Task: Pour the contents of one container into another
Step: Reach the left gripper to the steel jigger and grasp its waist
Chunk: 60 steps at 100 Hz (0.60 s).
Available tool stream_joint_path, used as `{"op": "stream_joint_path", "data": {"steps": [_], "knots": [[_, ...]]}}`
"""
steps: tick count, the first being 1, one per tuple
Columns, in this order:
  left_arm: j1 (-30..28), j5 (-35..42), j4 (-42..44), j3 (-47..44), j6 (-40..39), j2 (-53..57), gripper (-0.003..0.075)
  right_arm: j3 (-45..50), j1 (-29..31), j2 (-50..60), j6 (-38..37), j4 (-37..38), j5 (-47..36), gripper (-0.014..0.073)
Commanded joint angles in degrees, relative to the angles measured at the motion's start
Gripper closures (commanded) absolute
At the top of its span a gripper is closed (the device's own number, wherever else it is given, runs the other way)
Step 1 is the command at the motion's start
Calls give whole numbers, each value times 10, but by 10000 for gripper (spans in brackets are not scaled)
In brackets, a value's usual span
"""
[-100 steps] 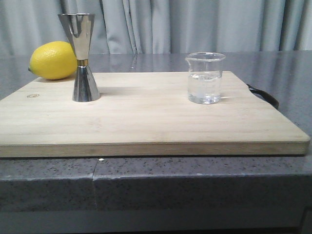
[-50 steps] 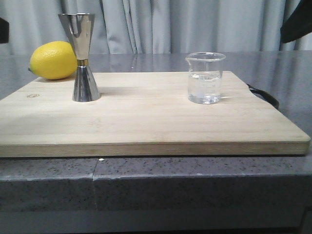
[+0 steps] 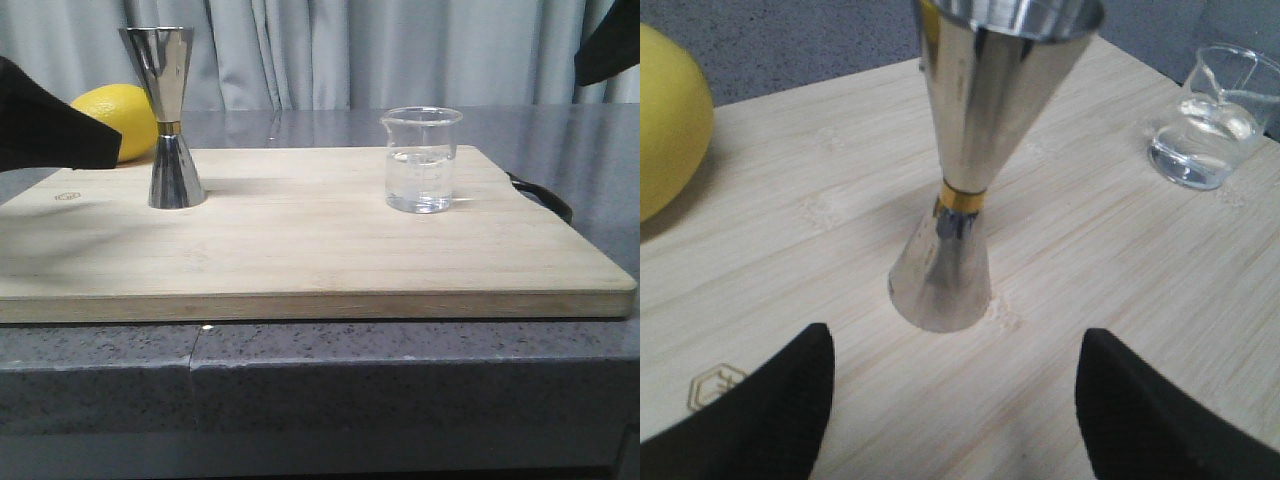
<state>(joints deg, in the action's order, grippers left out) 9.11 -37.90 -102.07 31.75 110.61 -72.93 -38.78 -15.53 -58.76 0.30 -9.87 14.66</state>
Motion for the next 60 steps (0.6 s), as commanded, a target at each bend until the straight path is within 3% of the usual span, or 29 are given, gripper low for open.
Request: {"op": "stream_joint_path", "data": {"steps": [1, 60], "knots": [[1, -38, -34, 33, 14, -8, 258, -21, -1, 5, 6, -2, -41, 160], [1, -83, -34, 79, 35, -67, 257, -21, -1, 5, 6, -2, -52, 160]]}}
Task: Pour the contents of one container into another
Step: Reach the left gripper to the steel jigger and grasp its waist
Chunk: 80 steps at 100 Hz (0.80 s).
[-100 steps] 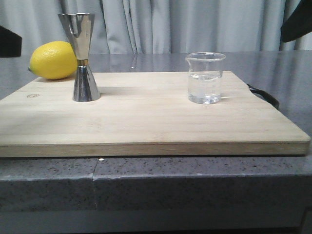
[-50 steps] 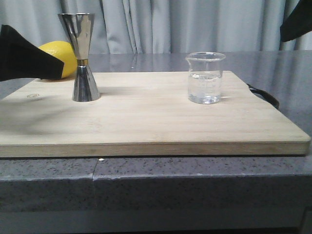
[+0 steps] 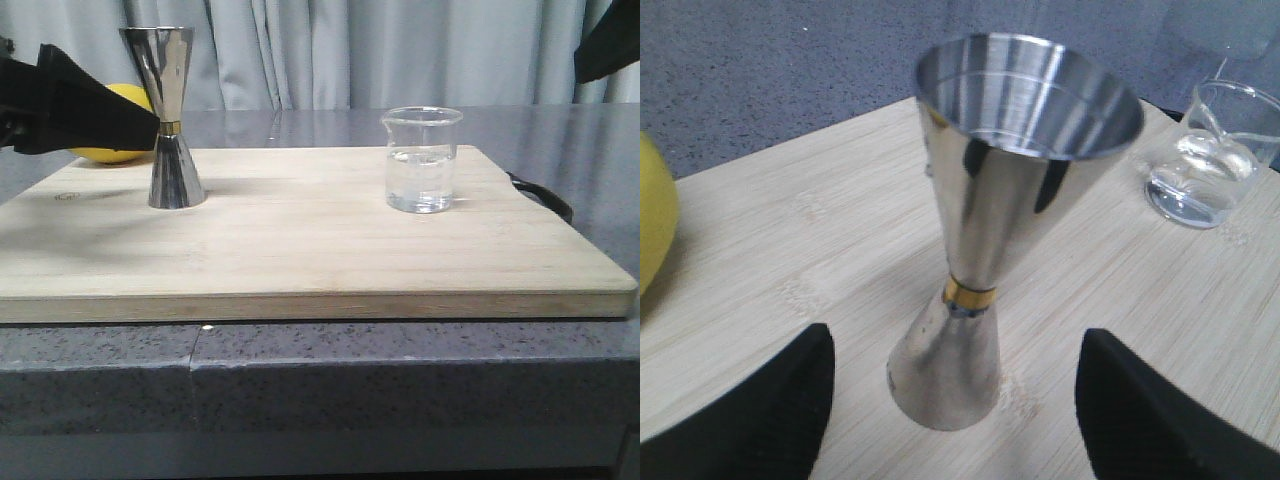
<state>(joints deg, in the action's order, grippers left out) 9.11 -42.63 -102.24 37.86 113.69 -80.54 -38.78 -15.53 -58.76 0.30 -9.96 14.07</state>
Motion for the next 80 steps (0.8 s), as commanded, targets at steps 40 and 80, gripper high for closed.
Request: {"op": "stream_joint_path", "data": {"steps": [40, 80], "knots": [[1, -72, -33, 52, 7, -29, 257, -21, -1, 5, 6, -1, -52, 160], [24, -73, -33, 58, 14, -48, 257, -21, -1, 5, 6, -1, -62, 160]]}}
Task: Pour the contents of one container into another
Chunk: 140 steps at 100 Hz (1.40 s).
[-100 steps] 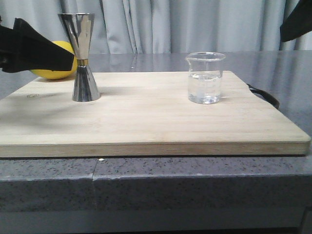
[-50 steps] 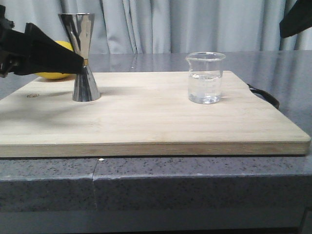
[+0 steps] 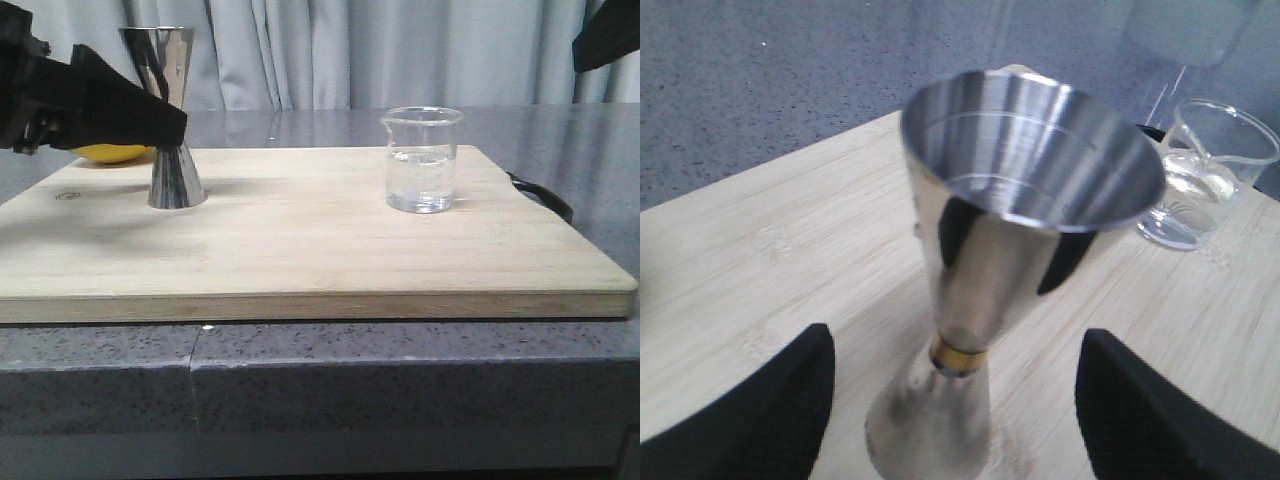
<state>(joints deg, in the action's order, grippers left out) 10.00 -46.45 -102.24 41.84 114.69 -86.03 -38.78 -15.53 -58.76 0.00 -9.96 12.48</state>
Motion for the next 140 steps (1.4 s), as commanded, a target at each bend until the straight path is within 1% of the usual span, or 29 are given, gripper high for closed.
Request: {"op": "stream_joint_path", "data": {"steps": [1, 39, 66, 71, 78, 83, 89, 90, 102, 111, 120, 128, 135, 140], "knots": [[17, -35, -33, 18, 4, 7, 257, -21, -1, 5, 9, -1, -46, 160], [26, -39, -33, 51, 6, -24, 258, -21, -1, 5, 9, -1, -46, 160], [26, -39, -33, 53, 6, -31, 268, -21, -1, 5, 9, -1, -46, 160], [26, -39, -33, 53, 6, -33, 291, -21, -1, 5, 9, -1, -46, 160], [26, -38, -32, 53, 6, -33, 348, -21, -1, 5, 9, -1, -46, 160], [26, -38, -32, 53, 6, -33, 400, -21, -1, 5, 9, -1, -46, 160], [26, -35, -32, 53, 6, -33, 486, -21, -1, 5, 9, -1, -46, 160], [26, -35, -32, 53, 6, -33, 486, -21, -1, 5, 9, -1, -46, 160], [26, -35, -32, 53, 6, -33, 644, -21, -1, 5, 9, -1, -45, 160], [26, -35, -32, 53, 6, -33, 739, -21, -1, 5, 9, 1, -45, 160], [26, -35, -32, 53, 6, -33, 740, -21, -2, 5, 10, 17, -46, 160], [26, -35, -32, 53, 6, -33, 740, -21, -16, 5, 10, 30, -48, 160], [26, -39, -32, 53, 6, -32, 740, -13, -38, 5, 10, 43, -66, 160], [26, -49, -32, 53, 3, -31, 740, -3, -58, 5, 10, 56, -97, 160]]}}
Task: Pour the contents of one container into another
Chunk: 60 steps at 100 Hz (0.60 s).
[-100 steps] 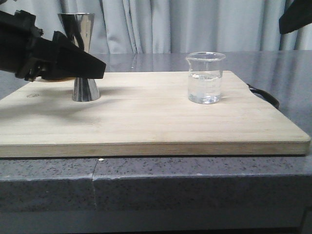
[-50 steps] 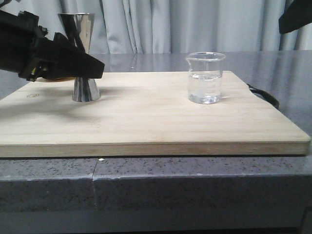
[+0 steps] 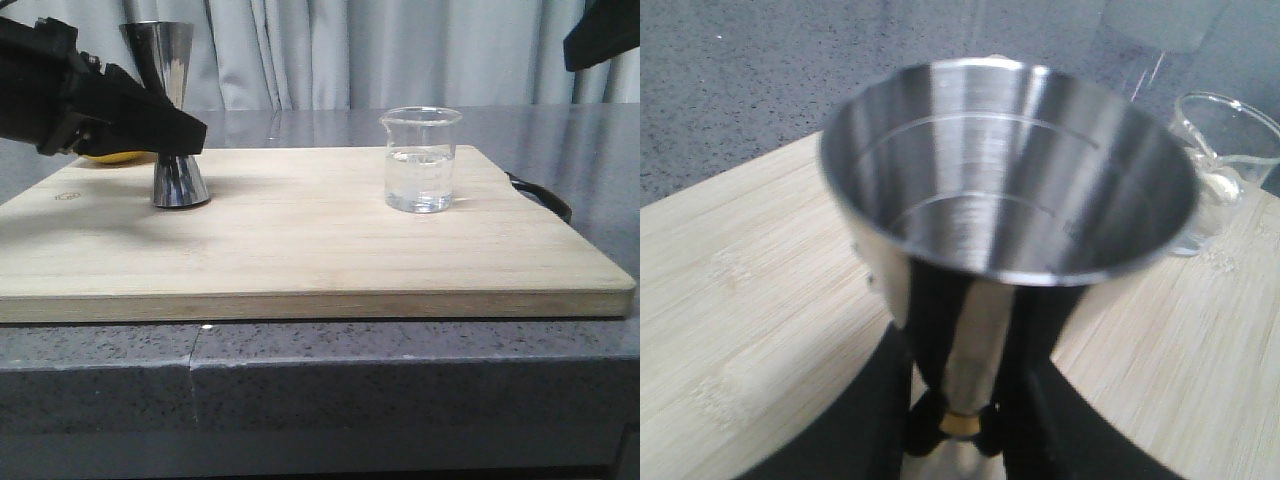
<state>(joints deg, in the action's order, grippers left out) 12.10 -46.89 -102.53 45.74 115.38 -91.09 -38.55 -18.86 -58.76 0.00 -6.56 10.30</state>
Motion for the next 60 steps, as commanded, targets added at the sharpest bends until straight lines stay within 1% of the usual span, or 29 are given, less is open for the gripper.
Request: {"op": "stream_joint_path", "data": {"steps": [1, 7, 18, 40, 60], "knots": [[5, -47, -29, 14, -4, 19, 740, -2, -28, 5, 10, 23, -80, 160], [5, -70, -29, 15, -4, 22, 740, 12, -53, 5, 10, 30, -116, 160], [5, -103, -29, 19, -4, 31, 740, 40, -80, 5, 10, 40, -149, 160], [5, -103, -3, 19, -5, 70, 740, 111, -87, 5, 10, 51, -261, 160], [5, -103, -3, 19, -7, 89, 740, 138, -90, 5, 5, 49, -275, 160]]}}
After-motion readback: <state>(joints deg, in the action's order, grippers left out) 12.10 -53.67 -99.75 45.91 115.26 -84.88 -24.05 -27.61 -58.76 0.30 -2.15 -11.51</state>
